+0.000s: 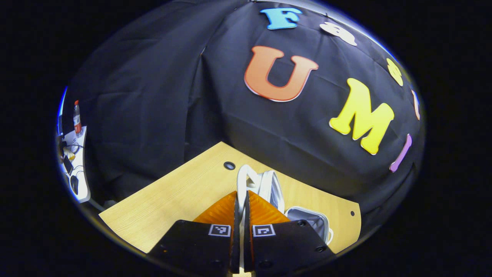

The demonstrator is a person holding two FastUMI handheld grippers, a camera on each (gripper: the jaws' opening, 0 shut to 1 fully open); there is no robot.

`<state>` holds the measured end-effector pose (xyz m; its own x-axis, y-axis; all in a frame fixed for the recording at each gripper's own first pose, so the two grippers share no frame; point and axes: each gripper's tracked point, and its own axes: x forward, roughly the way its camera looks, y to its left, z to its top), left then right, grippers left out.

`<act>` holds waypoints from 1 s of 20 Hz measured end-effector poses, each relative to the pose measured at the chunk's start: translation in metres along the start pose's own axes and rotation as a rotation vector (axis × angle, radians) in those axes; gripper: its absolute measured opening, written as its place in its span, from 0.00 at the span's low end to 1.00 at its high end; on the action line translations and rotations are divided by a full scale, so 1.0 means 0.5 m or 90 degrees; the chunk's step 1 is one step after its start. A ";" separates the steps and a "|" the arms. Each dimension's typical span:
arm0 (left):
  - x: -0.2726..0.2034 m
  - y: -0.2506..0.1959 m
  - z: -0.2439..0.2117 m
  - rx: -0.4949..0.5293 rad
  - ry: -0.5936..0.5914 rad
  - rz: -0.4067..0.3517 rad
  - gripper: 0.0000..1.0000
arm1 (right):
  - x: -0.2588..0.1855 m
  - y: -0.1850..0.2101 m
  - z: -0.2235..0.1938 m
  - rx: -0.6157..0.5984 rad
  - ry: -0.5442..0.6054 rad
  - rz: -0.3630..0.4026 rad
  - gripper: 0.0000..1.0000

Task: First open the suitcase, pack the skin care products into it, and then close the suitcase.

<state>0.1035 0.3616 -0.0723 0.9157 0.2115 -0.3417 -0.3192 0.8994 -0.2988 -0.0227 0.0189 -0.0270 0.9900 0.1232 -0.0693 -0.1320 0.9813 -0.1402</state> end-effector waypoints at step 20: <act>-0.090 -0.502 -0.182 0.366 -0.014 -0.125 0.07 | 0.013 -0.013 -0.035 0.024 0.030 0.019 0.79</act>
<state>0.1201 0.0916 -0.0631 0.9509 0.0233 -0.3087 0.0334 0.9836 0.1773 -0.0166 0.0105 -0.0439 0.9820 0.1461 -0.1196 -0.1584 0.9823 -0.1004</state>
